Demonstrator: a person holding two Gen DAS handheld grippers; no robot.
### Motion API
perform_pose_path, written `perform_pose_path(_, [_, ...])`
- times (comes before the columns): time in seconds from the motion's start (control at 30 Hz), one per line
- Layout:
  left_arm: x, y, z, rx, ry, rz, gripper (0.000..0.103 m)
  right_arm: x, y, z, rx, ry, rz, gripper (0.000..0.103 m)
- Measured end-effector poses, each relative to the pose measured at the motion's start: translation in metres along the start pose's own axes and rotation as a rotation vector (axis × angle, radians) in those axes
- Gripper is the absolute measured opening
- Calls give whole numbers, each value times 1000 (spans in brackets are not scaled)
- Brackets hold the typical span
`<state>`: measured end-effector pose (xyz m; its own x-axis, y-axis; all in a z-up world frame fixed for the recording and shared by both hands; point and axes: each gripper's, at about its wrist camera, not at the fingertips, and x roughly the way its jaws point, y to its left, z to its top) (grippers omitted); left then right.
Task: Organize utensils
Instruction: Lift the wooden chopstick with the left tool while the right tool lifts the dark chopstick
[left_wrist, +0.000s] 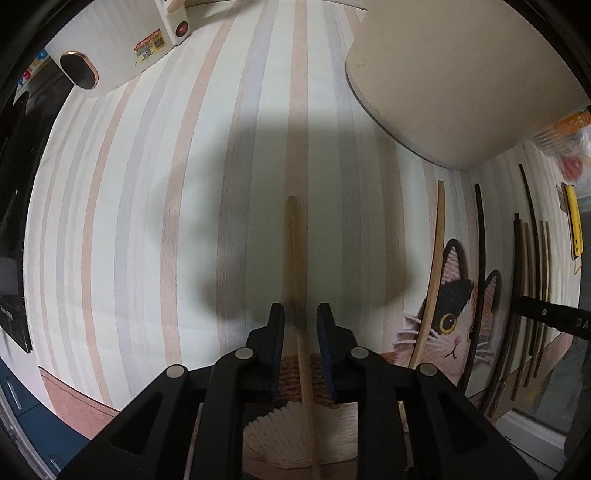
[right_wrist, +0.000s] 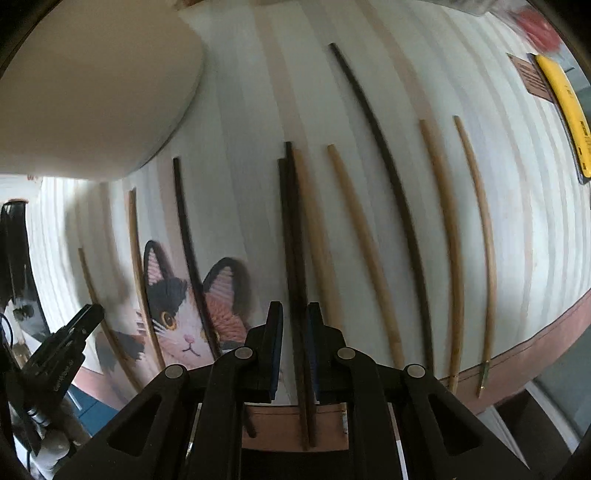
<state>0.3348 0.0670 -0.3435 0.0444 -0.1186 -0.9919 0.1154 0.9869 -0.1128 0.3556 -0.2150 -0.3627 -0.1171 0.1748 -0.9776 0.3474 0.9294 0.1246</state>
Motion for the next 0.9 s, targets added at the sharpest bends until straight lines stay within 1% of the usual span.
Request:
perform_pose_path(0.07, [-1, 5, 1, 9, -3, 2, 17, 2, 1, 0, -4, -1, -27, 14])
perform_pose_path(0.17, [0, 10, 1, 11, -6, 3, 17, 2, 1, -3, 21, -8, -12, 14])
perform_pose_path(0.23, [0, 4, -4, 9, -8, 5, 17, 7, 1, -5, 18, -7, -39, 14])
perform_pose_path(0.3, [1, 7, -3, 4, -11, 6, 17, 7, 7, -5, 1, -15, -53, 14])
perform_pose_path(0.37, [-3, -15, -19, 3, -14, 12, 17, 11, 14, -2, -6, -17, -50, 13])
perform_pose_path(0.4, [-2, -17, -20, 6, -15, 15, 17, 13, 17, -3, -10, -18, -47, 13])
perform_pose_path(0.43, [-2, -18, -21, 9, -16, 19, 17, 16, 6, -9, -16, -7, -43, 11])
perform_pose_path(0.47, [-2, -20, -20, 12, -16, 21, 17, 15, 5, -13, -39, -9, -63, 11])
perform_pose_path(0.57, [1, -24, -22, 16, -16, 24, 17, 18, 12, -17, -44, -14, -79, 11])
perform_pose_path(0.6, [1, -25, -22, 17, -17, 26, 17, 19, 11, -18, -29, -11, -62, 11])
perform_pose_path(0.63, [0, -27, -22, 18, -18, 28, 17, 20, 7, -20, -7, -4, -23, 12])
perform_pose_path(0.67, [0, -30, -22, 19, -19, 31, 17, 20, 7, -21, 13, 5, 46, 12])
perform_pose_path(0.7, [-1, -32, -22, 19, -20, 34, 17, 16, 3, -20, 30, 20, 136, 12])
perform_pose_path(0.73, [0, -34, -22, 17, -21, 37, 17, 15, 1, -20, 43, 27, 174, 12])
perform_pose_path(0.77, [0, -35, -22, 15, -22, 40, 17, 13, -1, -21, 41, 42, 229, 12])
perform_pose_path(0.83, [1, -38, -22, 13, -23, 46, 17, 8, -2, -21, 40, 14, 167, 12])
perform_pose_path(0.9, [1, -41, -21, 14, -24, 51, 17, 5, -1, -22, 43, 17, 166, 12])
